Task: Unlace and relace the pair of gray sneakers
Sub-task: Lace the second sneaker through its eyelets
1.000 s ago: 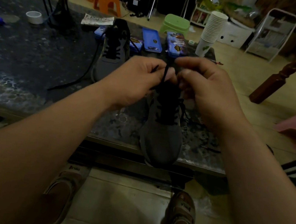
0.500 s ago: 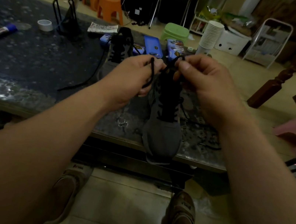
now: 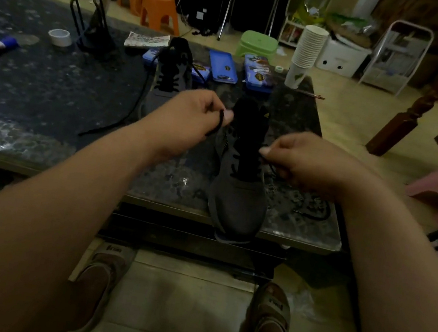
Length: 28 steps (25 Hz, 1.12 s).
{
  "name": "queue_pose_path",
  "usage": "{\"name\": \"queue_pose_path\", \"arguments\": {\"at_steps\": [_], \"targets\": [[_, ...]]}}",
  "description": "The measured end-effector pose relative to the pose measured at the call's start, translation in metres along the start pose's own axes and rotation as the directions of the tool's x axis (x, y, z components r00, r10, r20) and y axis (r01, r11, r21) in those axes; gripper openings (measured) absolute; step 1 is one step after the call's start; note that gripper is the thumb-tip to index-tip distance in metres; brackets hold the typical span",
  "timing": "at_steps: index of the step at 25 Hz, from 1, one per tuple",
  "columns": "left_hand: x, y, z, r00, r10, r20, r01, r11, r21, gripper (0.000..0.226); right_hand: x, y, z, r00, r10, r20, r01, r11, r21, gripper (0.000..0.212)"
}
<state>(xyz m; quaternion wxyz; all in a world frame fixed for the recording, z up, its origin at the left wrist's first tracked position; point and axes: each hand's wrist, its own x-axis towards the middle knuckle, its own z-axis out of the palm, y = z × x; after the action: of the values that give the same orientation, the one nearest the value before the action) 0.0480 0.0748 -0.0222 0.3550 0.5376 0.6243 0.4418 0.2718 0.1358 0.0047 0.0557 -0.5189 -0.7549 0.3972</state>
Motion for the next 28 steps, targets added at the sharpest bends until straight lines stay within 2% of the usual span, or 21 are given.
{"name": "queue_pose_path", "arguments": {"at_steps": [3, 6, 10, 12, 14, 15, 17, 20, 21, 22, 24, 26, 28], "targets": [[0.001, -0.002, -0.003, 0.988, -0.059, 0.143, 0.003, 0.932, 0.361, 0.007, 0.005, 0.000, 0.005, 0.999, 0.039, 0.012, -0.037, 0.990, -0.133, 0.029], [0.005, 0.002, -0.008, 0.987, -0.057, 0.147, -0.021, 0.875, 0.483, 0.007, 0.009, -0.011, 0.005, 0.999, -0.002, -0.038, -0.006, 0.975, -0.220, 0.031], [0.006, 0.002, -0.018, 0.959, -0.125, 0.253, 0.034, 0.941, 0.338, 0.010, 0.011, -0.010, 0.003, 0.993, 0.003, -0.117, -0.023, 0.985, -0.170, 0.037], [0.005, 0.000, -0.017, 0.965, -0.146, 0.219, 0.095, 0.969, 0.227, 0.013, 0.009, -0.005, 0.003, 0.983, -0.002, -0.186, -0.024, 0.990, -0.138, 0.027], [0.005, 0.002, -0.009, 0.987, -0.107, 0.123, 0.086, 0.983, 0.162, 0.021, 0.004, -0.006, 0.007, 0.938, -0.109, -0.331, 0.072, 0.990, -0.121, 0.004], [0.003, 0.006, -0.001, 0.995, -0.056, 0.082, 0.042, 0.986, 0.158, 0.025, 0.000, -0.011, 0.013, 0.907, -0.181, -0.381, 0.157, 0.983, -0.094, 0.017], [-0.002, 0.011, 0.016, 0.996, 0.088, 0.008, -0.088, 0.977, 0.196, 0.030, -0.007, -0.023, 0.030, 0.889, -0.263, -0.376, 0.322, 0.941, 0.103, 0.044], [-0.007, 0.014, 0.033, 0.960, 0.263, -0.093, -0.235, 0.943, 0.236, 0.043, -0.006, -0.030, 0.055, 0.912, -0.229, -0.339, 0.361, 0.841, 0.403, 0.064], [-0.008, 0.017, 0.033, 0.959, 0.263, -0.106, -0.241, 0.953, 0.183, 0.045, -0.003, -0.029, 0.058, 0.917, -0.214, -0.336, 0.354, 0.823, 0.443, 0.061], [-0.009, 0.020, 0.033, 0.967, 0.234, -0.099, -0.223, 0.969, 0.110, 0.044, 0.000, -0.029, 0.059, 0.923, -0.225, -0.311, 0.355, 0.809, 0.468, 0.048], [-0.013, 0.024, 0.033, 0.983, 0.179, -0.041, -0.180, 0.983, -0.016, 0.043, -0.002, -0.028, 0.060, 0.923, -0.297, -0.243, 0.383, 0.767, 0.516, 0.010], [-0.016, 0.026, 0.033, 0.984, 0.177, 0.014, -0.175, 0.980, -0.090, 0.043, -0.006, -0.031, 0.060, 0.929, -0.322, -0.184, 0.363, 0.686, 0.631, 0.016], [-0.009, 0.020, 0.028, 0.987, 0.157, 0.011, -0.154, 0.977, -0.151, 0.043, -0.004, -0.032, 0.053, 0.955, -0.223, -0.196, 0.297, 0.692, 0.658, 0.016]]}}
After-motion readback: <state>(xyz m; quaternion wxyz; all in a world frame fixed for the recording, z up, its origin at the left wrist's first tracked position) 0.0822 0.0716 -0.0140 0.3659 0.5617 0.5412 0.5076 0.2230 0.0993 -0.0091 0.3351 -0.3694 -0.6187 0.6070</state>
